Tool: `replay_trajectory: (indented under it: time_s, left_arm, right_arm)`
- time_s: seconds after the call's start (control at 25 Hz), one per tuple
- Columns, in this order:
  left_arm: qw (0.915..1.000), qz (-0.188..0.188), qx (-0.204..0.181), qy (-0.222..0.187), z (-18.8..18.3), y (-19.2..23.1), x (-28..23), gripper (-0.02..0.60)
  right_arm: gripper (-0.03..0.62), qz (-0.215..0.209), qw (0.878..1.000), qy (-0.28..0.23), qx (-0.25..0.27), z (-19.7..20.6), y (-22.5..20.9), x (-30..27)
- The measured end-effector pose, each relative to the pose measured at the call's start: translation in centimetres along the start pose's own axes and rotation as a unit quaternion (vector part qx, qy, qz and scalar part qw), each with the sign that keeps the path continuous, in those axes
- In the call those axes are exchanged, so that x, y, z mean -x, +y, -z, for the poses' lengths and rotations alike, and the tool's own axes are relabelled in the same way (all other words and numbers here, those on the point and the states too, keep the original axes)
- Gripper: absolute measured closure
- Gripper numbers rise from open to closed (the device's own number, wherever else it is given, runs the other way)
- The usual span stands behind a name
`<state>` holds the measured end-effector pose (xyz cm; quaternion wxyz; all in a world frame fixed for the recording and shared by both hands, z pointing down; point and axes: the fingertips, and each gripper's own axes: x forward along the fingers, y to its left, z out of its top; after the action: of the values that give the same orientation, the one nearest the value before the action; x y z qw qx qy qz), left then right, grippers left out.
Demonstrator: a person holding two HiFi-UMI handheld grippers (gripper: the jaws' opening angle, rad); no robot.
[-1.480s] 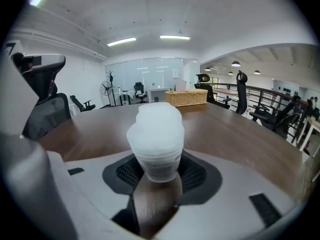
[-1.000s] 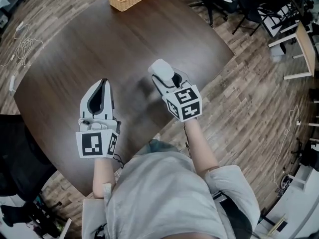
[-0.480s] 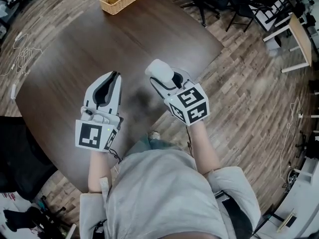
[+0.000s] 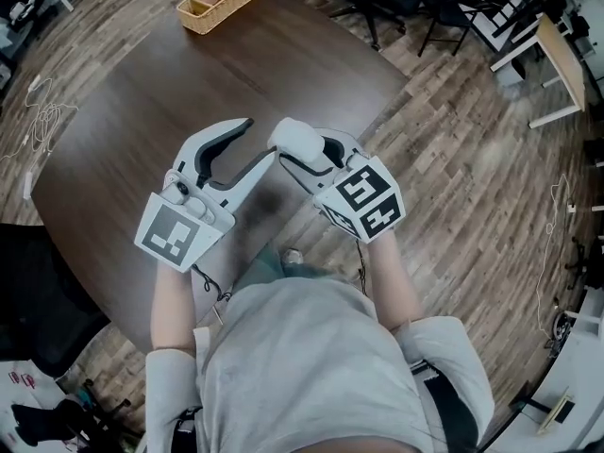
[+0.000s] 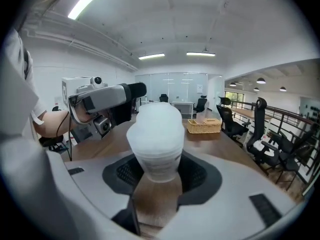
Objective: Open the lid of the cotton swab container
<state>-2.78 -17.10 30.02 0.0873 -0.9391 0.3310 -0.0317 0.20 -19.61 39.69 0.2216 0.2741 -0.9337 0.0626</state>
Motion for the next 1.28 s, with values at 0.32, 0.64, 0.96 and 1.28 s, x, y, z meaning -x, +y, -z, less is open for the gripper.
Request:
replay_trajectory:
  time_s: [0.32,0.64,0.96,1.28]
  left_arm:
    - [0.9950,0.095,-0.029,0.004,-0.9,-4.0,-1.9,0.354]
    - [0.9859,0.161,-0.038,0.023,-0.5,-6.6,-2.4,0.331]
    - [0.9775,0.195,-0.061,0.052,0.7,-8.1,-2.1,0.331]
    - [0.9718,0.223,-0.061,0.048,0.3,-8.9,-1.4,0.333]
  right_arm:
    - [0.399,-0.021,0.999,0.011,0.046,0.1,1.6,2.2]
    - [0.399,-0.051,0.994,0.013,0.093,0.3,3.0,3.8]
    - [0.399,-0.077,0.990,0.007,0.117,0.2,4.2,4.4]
    - [0.399,-0.097,0.986,0.022,0.135,0.7,4.9,4.7]
